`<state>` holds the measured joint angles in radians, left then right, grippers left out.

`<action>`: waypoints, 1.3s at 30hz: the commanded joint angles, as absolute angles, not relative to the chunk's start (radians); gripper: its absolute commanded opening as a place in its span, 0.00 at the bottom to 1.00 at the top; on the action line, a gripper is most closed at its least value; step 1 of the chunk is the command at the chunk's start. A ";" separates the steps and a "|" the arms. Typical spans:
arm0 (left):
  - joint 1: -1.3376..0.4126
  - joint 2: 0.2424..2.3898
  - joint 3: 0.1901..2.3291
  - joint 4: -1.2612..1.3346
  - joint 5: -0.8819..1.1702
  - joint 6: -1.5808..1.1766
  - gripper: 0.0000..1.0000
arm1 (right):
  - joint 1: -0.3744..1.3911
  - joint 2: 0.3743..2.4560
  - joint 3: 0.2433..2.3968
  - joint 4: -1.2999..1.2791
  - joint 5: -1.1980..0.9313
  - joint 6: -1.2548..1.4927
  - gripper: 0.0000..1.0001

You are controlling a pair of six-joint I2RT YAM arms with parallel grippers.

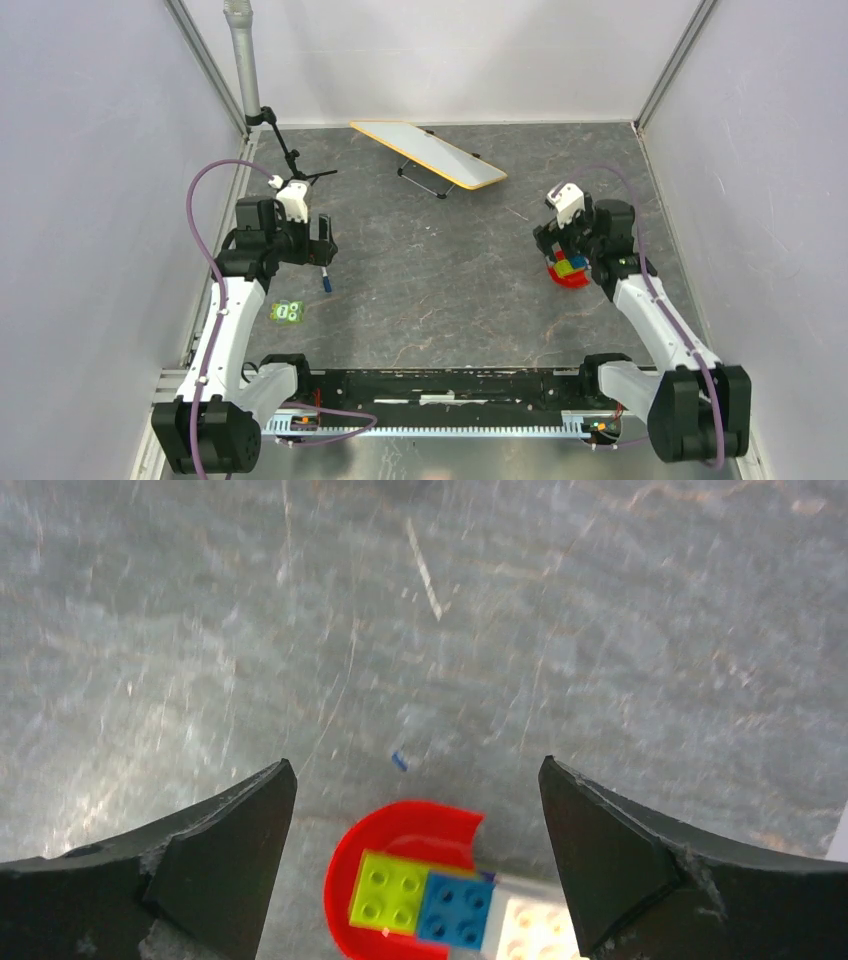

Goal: Write a sentence on the whiteboard
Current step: Adjust the whiteboard stand at the center of the board.

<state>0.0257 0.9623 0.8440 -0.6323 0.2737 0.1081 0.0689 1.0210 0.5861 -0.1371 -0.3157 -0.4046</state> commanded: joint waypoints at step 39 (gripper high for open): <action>0.025 0.986 0.842 -0.575 0.306 0.068 1.00 | 0.192 2.550 2.107 0.072 -0.356 0.139 0.91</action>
